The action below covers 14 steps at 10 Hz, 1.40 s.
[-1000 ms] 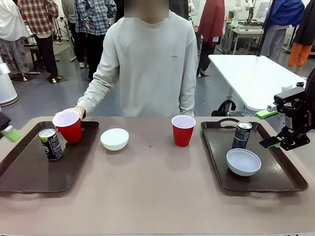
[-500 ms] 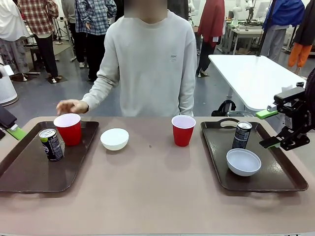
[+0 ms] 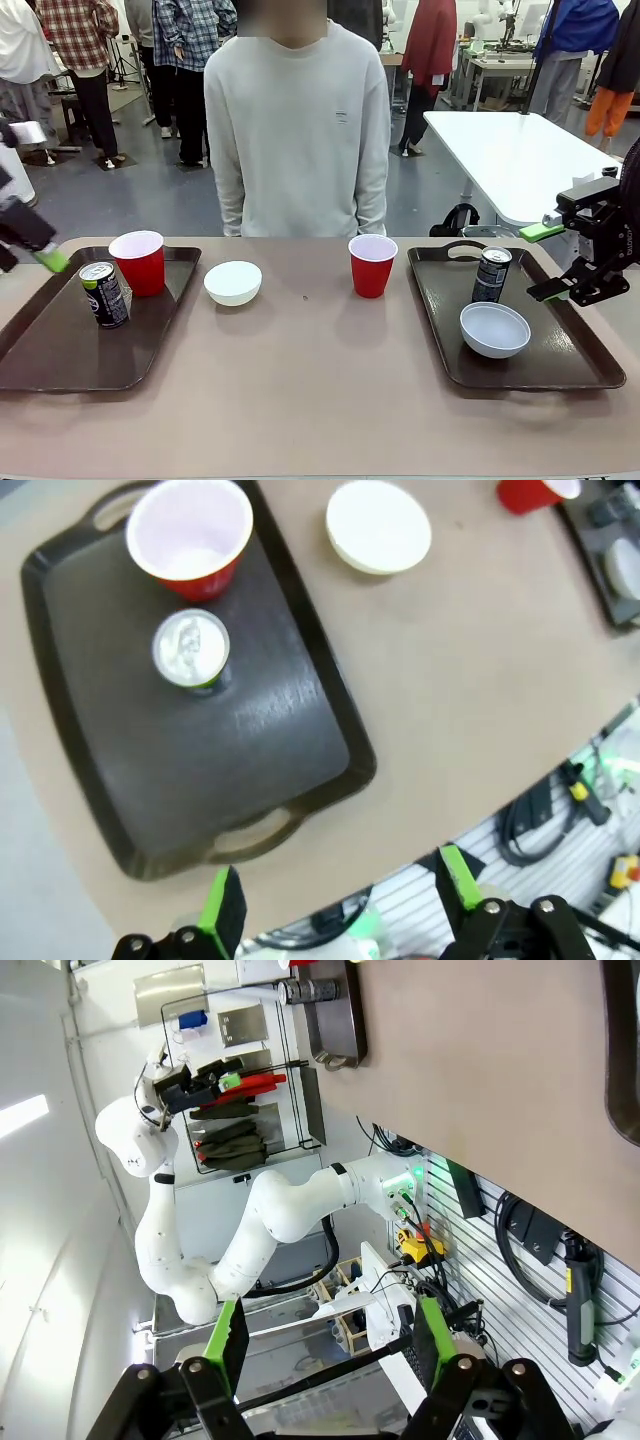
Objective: Prepare tableware on both trays.
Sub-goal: Pick up a Picnic Bowl from the table and place it on a Handle tray.
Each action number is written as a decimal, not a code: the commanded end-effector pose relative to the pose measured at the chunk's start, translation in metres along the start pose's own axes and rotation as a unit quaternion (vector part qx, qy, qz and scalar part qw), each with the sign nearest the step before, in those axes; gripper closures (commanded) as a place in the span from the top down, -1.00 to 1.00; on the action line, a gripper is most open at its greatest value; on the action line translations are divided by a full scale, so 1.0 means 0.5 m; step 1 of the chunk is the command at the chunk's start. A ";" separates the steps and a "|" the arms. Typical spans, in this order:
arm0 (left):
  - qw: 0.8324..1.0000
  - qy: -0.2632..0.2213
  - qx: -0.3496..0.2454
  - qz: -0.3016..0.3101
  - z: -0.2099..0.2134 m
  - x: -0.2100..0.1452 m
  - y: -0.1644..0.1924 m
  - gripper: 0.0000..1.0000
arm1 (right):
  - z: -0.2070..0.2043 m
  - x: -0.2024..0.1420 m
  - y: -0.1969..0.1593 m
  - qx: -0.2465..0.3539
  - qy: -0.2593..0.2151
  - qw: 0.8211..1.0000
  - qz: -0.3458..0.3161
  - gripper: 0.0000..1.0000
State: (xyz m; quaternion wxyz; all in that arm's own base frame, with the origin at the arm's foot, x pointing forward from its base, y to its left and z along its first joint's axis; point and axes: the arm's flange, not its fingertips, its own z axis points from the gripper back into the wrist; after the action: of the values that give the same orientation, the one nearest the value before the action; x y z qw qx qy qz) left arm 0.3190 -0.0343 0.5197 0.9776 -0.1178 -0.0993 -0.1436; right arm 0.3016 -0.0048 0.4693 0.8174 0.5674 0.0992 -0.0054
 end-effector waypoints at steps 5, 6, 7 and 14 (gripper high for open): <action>0.992 0.031 0.100 0.077 -0.149 0.379 -0.100 1.00 | -0.003 0.001 -0.001 0.013 0.000 1.000 0.009 0.73; 0.992 0.023 0.094 0.083 -0.185 0.419 -0.118 1.00 | -0.003 0.001 -0.001 0.013 0.000 1.000 0.009 0.73; 0.992 0.009 0.099 0.082 -0.219 0.447 -0.140 1.00 | -0.003 0.001 -0.001 0.013 0.000 1.000 0.009 0.73; 0.994 -0.002 0.079 0.074 -0.252 0.472 -0.150 1.00 | -0.003 0.001 -0.001 0.013 0.000 1.000 0.009 0.73</action>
State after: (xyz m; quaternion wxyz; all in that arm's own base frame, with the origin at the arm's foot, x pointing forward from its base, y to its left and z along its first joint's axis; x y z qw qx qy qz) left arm 0.5398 -0.1979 0.4676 0.9909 -0.0592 -0.1047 -0.0612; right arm 0.3015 -0.0056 0.4692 0.8174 0.5676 0.0986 -0.0063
